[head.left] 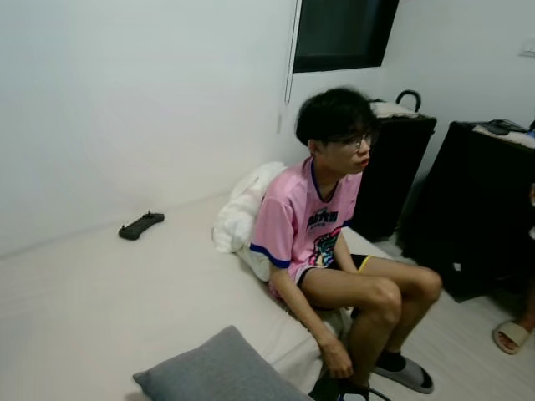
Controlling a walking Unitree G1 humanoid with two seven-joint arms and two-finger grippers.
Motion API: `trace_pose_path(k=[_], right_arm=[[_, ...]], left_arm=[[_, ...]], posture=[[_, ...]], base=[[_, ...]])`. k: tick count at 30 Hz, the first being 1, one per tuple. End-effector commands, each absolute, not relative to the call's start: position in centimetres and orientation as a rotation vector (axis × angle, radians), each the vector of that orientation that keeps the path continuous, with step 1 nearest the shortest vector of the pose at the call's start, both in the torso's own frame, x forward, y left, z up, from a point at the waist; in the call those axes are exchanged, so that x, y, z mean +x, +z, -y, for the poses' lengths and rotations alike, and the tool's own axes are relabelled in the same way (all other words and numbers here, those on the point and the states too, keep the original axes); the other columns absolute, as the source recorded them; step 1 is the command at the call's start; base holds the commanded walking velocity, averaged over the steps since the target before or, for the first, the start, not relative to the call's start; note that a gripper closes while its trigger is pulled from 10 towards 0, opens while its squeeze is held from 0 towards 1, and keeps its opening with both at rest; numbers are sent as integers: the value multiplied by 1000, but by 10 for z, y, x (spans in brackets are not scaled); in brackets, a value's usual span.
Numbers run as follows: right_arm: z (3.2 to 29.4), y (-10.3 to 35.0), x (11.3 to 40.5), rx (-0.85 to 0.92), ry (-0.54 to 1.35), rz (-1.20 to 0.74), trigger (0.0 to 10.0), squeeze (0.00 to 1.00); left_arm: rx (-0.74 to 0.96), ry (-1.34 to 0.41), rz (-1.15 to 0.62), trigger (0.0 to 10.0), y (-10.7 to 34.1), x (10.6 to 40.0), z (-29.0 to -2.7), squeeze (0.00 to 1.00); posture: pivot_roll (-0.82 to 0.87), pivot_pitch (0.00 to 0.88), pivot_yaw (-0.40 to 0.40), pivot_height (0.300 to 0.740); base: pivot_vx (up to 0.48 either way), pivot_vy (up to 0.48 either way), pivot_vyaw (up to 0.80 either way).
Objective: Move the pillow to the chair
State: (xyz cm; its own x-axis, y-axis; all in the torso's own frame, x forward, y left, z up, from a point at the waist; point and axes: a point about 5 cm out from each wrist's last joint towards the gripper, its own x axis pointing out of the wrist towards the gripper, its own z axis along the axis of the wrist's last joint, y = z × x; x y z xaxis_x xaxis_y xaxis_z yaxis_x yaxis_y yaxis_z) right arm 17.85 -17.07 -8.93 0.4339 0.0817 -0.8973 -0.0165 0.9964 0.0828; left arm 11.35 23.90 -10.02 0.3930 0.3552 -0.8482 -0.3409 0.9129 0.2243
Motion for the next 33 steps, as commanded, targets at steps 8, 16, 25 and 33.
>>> trace_pose_path(k=[8,16,25,33], right_arm=[[203,-91,168,-76,-48,-1165,10000,0],[204,-91,166,-90,-47,-1171,10000,0],[203,-92,164,-131,4,-1181,10000,0],[202,-93,164,-152,23,-1186,10000,0]], left_arm=[[9,434,-1098,10000,-102,109,-236,0],[10,432,-1099,10000,-103,108,-236,0],[25,417,-1106,10000,-103,106,-236,0],[26,408,-1102,10000,-103,108,-235,0]], posture=[[102,9,-102,731],[105,13,-104,731],[102,12,-109,731],[107,7,-110,731]], base=[[0,0,-759],[0,0,-756],[0,0,-758],[0,0,-757]])
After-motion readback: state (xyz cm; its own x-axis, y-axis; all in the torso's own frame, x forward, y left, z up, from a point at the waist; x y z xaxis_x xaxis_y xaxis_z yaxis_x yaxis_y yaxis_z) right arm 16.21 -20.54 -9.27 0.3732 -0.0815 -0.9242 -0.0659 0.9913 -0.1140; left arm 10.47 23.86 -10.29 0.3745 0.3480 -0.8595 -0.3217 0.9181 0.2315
